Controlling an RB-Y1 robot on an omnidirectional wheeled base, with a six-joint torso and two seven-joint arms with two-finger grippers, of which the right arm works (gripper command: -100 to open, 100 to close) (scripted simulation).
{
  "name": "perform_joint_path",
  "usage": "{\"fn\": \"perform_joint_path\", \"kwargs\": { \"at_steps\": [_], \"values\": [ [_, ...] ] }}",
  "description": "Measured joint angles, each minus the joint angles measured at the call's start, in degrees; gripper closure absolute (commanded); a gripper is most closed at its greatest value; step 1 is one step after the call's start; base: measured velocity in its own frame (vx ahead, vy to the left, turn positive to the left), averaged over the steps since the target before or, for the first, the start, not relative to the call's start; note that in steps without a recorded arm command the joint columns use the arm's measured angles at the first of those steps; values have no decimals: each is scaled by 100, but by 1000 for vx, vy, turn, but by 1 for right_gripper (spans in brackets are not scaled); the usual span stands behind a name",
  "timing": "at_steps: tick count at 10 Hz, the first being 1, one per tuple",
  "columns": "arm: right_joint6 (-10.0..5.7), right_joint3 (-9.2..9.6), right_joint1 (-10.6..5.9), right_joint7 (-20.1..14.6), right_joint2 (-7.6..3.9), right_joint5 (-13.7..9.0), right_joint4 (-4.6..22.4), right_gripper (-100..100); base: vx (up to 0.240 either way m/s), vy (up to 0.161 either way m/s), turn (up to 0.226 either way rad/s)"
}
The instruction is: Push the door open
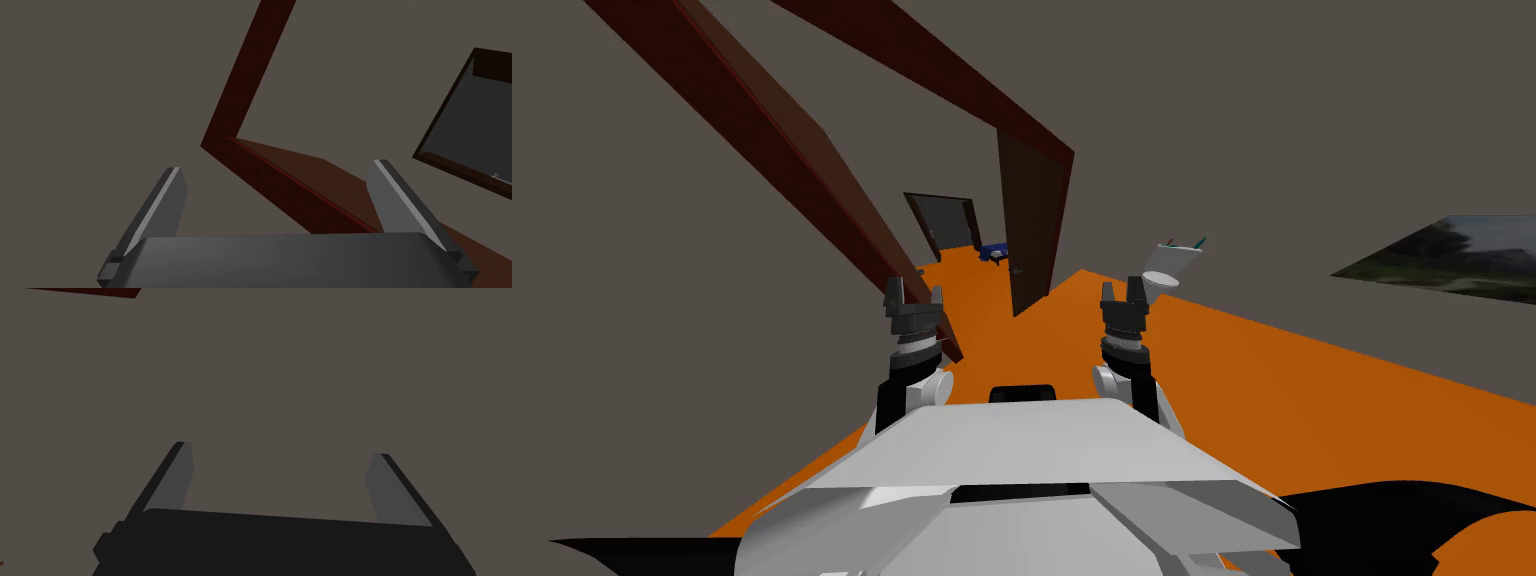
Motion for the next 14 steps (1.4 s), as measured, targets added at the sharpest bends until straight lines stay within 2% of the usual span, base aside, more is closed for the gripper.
{"fn": "perform_joint_path", "kwargs": {
  "at_steps": [3,5,12,14],
  "values": [
    [-77,0,-107,-3,-66,-19,346,-100,100,-37,122],
    [-58,-16,-218,-12,-118,-37,557,-100,93,-40,71],
    [-164,-72,-535,-38,-245,-101,1343,-100,72,-31,90],
    [-179,-81,-693,-29,-266,-110,1631,-100,81,-42,100]
  ]
}}
